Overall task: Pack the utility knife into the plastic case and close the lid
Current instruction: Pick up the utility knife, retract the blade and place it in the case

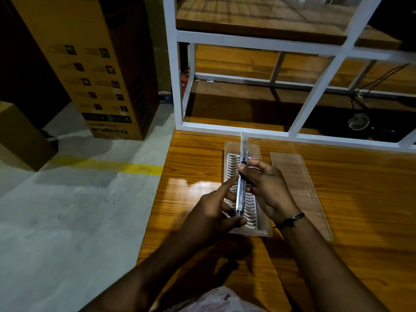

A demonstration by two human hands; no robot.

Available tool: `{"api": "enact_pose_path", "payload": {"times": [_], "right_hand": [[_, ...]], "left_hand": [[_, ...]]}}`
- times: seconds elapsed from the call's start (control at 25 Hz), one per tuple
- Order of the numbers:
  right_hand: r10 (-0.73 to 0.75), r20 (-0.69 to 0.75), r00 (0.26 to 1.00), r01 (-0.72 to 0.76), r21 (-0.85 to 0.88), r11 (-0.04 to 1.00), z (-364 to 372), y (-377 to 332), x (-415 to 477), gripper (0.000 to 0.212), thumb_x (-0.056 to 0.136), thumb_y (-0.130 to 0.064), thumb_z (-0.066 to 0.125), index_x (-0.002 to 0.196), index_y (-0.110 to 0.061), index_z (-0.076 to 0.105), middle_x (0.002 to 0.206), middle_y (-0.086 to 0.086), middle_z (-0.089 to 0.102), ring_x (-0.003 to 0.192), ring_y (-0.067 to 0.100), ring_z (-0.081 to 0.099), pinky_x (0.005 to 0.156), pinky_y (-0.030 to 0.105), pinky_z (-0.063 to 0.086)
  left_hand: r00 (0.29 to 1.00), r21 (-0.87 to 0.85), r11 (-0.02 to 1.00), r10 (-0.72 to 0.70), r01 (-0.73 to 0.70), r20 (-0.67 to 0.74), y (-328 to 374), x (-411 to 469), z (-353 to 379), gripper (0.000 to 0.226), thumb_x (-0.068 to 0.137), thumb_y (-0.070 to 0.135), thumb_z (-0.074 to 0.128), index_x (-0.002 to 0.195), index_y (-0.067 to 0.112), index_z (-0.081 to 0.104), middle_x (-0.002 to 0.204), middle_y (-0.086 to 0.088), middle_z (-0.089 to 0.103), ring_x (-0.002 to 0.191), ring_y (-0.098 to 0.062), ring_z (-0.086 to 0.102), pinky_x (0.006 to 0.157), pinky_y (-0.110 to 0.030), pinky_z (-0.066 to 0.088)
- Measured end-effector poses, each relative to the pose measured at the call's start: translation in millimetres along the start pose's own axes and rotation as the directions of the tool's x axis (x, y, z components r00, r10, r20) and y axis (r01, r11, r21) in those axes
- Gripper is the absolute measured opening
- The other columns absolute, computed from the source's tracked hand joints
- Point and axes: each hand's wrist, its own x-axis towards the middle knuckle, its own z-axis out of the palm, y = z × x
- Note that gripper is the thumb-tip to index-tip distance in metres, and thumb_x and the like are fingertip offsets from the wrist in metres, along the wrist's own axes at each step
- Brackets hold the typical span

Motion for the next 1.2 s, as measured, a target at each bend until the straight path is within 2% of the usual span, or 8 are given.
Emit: {"api": "enact_pose_path", "payload": {"times": [0.12, 0.24, 0.36, 0.48, 0.6, 0.8, 1.04, 1.2], "right_hand": [[0.007, -0.004, 1.0, -0.007, 0.008, 1.0, 0.1, 1.3, -5.2, 0.018, 0.09, -0.016, 0.073, 0.108, -0.015, 0.075, 0.105, 0.017, 0.076, 0.103, 0.037, 0.071, 0.093, 0.058, 0.053], [0.019, -0.004, 1.0, -0.019, 0.028, 0.999, 0.4, 0.9, -10.5, 0.021, 0.091, -0.014, 0.071, 0.112, -0.011, 0.074, 0.114, 0.024, 0.073, 0.112, 0.043, 0.068, 0.096, 0.065, 0.053], [0.024, -0.002, 1.0, -0.024, 0.025, 0.999, 0.0, -0.6, -14.6, 0.023, 0.091, -0.012, 0.07, 0.114, -0.01, 0.072, 0.111, 0.018, 0.075, 0.11, 0.038, 0.07, 0.094, 0.056, 0.057], [0.02, 0.011, 1.0, -0.021, 0.034, 0.999, 0.9, -0.1, -17.5, 0.02, 0.091, -0.011, 0.07, 0.111, -0.013, 0.072, 0.101, 0.009, 0.077, 0.098, 0.029, 0.072, 0.079, 0.04, 0.058], [0.03, 0.028, 0.999, -0.032, 0.06, 0.998, 1.6, 1.2, -20.2, 0.02, 0.091, -0.007, 0.069, 0.11, -0.012, 0.071, 0.093, 0.004, 0.077, 0.088, 0.021, 0.072, 0.071, 0.034, 0.055], [0.027, 0.061, 0.998, -0.031, 0.07, 0.997, 0.2, 2.2, -23.4, 0.026, 0.09, -0.002, 0.068, 0.113, -0.013, 0.071, 0.086, 0.0, 0.077, 0.085, 0.021, 0.072, 0.072, 0.036, 0.055], [0.062, 0.091, 0.994, -0.071, 0.104, 0.992, -1.4, 4.5, -26.2, 0.037, 0.087, 0.004, 0.069, 0.119, -0.014, 0.07, 0.11, 0.017, 0.076, 0.101, 0.034, 0.073, 0.087, 0.048, 0.057], [0.079, 0.109, 0.991, -0.089, 0.097, 0.991, -1.6, 4.7, -28.5, 0.049, 0.084, 0.007, 0.07, 0.128, -0.015, 0.066, 0.118, 0.02, 0.073, 0.106, 0.037, 0.072, 0.09, 0.047, 0.057]], "left_hand": [[0.999, -0.065, 0.997, -0.031, 0.03, -0.013, 2.2, 3.0, 0.0, 0.097, 0.079, 0.018, 0.085, 0.156, 0.041, 0.03, 0.106, 0.008, 0.066, 0.078, -0.007, 0.071, 0.069, -0.026, 0.062], [0.998, -0.089, 0.995, -0.046, 0.043, -0.033, 2.7, 6.0, 0.6, 0.093, 0.079, 0.019, 0.085, 0.154, 0.04, 0.034, 0.104, 0.003, 0.065, 0.075, -0.008, 0.071, 0.067, -0.027, 0.062], [0.998, -0.095, 0.995, -0.046, 0.042, -0.039, 0.7, 7.7, 2.3, 0.091, 0.079, 0.02, 0.085, 0.153, 0.039, 0.036, 0.103, -0.001, 0.065, 0.075, -0.013, 0.071, 0.067, -0.031, 0.063], [0.997, -0.11, 0.993, -0.041, 0.034, -0.06, -0.1, 9.0, 2.7, 0.087, 0.079, 0.022, 0.086, 0.152, 0.037, 0.04, 0.101, -0.002, 0.068, 0.075, -0.014, 0.072, 0.064, -0.026, 0.06], [0.996, -0.119, 0.993, -0.036, 0.026, -0.079, -0.1, 9.8, 2.1, 0.084, 0.079, 0.025, 0.086, 0.15, 0.034, 0.042, 0.097, 0.003, 0.07, 0.074, -0.008, 0.072, 0.063, -0.023, 0.059], [0.995, -0.121, 0.992, -0.041, 0.03, -0.091, 0.7, 10.7, 2.2, 0.085, 0.079, 0.028, 0.085, 0.152, 0.031, 0.041, 0.094, 0.01, 0.068, 0.073, -0.002, 0.069, 0.062, -0.017, 0.056], [0.993, -0.12, 0.992, -0.047, 0.034, -0.108, -0.4, 11.7, 3.0, 0.084, 0.079, 0.03, 0.085, 0.15, 0.035, 0.042, 0.093, 0.009, 0.068, 0.074, -0.005, 0.07, 0.064, -0.022, 0.058], [0.989, -0.093, 0.995, -0.049, 0.036, -0.139, -1.4, 12.9, 2.1, 0.084, 0.078, 0.036, 0.085, 0.15, 0.033, 0.042, 0.093, 0.009, 0.069, 0.074, -0.006, 0.071, 0.066, -0.026, 0.06]]}}
